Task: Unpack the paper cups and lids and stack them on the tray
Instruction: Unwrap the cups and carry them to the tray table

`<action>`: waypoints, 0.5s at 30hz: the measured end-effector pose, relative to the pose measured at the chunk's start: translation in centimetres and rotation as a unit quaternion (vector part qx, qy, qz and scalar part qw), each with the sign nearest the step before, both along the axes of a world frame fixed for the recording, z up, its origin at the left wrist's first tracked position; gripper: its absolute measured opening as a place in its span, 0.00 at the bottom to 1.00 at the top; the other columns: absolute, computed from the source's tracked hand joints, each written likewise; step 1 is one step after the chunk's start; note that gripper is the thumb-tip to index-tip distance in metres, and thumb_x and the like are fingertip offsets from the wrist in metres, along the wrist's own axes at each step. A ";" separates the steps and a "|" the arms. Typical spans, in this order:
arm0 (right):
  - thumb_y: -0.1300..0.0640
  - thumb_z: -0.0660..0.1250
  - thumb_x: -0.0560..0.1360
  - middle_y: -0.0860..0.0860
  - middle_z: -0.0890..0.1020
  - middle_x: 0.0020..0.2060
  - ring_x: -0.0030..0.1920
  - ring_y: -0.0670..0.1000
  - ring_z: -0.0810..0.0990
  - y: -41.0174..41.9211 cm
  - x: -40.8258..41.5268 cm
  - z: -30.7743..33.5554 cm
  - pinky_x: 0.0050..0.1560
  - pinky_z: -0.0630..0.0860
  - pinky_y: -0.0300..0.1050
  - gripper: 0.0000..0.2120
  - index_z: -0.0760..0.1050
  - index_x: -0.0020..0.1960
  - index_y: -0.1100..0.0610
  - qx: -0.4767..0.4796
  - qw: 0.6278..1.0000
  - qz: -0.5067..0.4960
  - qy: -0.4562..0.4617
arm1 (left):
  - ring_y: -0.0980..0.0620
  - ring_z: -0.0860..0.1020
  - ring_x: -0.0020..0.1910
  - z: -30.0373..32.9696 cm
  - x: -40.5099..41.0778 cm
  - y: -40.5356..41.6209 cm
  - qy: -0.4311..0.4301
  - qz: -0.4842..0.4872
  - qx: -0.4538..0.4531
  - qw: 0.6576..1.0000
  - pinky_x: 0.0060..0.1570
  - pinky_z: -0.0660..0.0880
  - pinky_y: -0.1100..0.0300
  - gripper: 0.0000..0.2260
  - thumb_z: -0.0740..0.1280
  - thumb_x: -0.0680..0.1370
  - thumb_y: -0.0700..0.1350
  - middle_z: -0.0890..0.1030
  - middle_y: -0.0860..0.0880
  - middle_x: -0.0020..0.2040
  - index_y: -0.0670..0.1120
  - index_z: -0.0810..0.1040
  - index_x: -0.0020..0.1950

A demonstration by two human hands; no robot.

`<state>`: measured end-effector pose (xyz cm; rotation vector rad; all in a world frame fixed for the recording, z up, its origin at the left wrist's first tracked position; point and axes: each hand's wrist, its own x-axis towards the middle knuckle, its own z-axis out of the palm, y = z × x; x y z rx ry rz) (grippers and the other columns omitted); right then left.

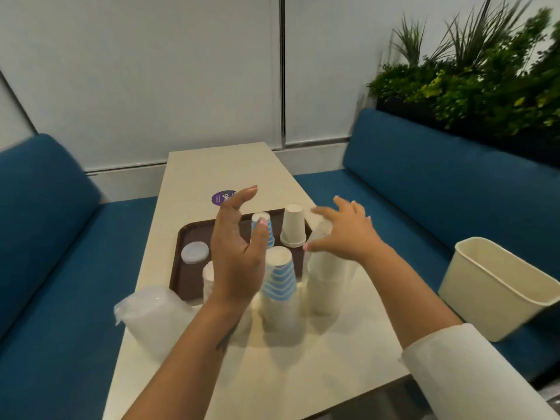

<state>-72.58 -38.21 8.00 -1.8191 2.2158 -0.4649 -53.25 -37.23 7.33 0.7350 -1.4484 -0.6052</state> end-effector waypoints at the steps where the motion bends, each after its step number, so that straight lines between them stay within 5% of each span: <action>1: 0.39 0.73 0.67 0.51 0.53 0.77 0.76 0.59 0.49 -0.2 -0.6 -0.5 0.72 0.52 0.62 0.38 0.61 0.73 0.38 0.028 0.999 0.024 -0.001 | 0.55 0.73 0.65 -0.2 -1.3 0.4 0.005 -0.011 0.006 1.000 0.64 0.67 0.64 0.17 0.62 0.75 0.41 0.76 0.51 0.62 0.52 0.71 0.62; 5: 0.47 0.70 0.72 0.49 0.67 0.69 0.66 0.56 0.68 -0.7 -2.3 -2.1 0.61 0.71 0.51 0.28 0.66 0.70 0.39 0.013 0.997 0.073 -0.003 | 0.58 0.73 0.65 -1.9 -6.1 2.0 0.002 -0.037 0.021 0.999 0.63 0.69 0.65 0.17 0.62 0.73 0.45 0.77 0.54 0.61 0.52 0.71 0.62; 9: 0.53 0.70 0.72 0.48 0.74 0.60 0.55 0.52 0.75 -0.4 -4.1 -2.2 0.48 0.71 0.42 0.24 0.73 0.66 0.40 -0.013 0.996 0.091 -0.016 | 0.56 0.70 0.68 -5.5 -10.0 2.2 -0.015 -0.079 0.112 0.990 0.66 0.67 0.62 0.25 0.65 0.71 0.42 0.73 0.51 0.66 0.47 0.68 0.68; 15: 0.51 0.69 0.69 0.44 0.79 0.53 0.47 0.48 0.75 2.1 -5.6 -1.5 0.49 0.78 0.44 0.21 0.76 0.60 0.39 -0.011 0.995 0.094 -0.006 | 0.61 0.61 0.71 -9.8 -14.4 3.0 -0.138 -0.089 0.232 0.959 0.71 0.60 0.62 0.52 0.79 0.62 0.51 0.57 0.55 0.76 0.66 0.45 0.72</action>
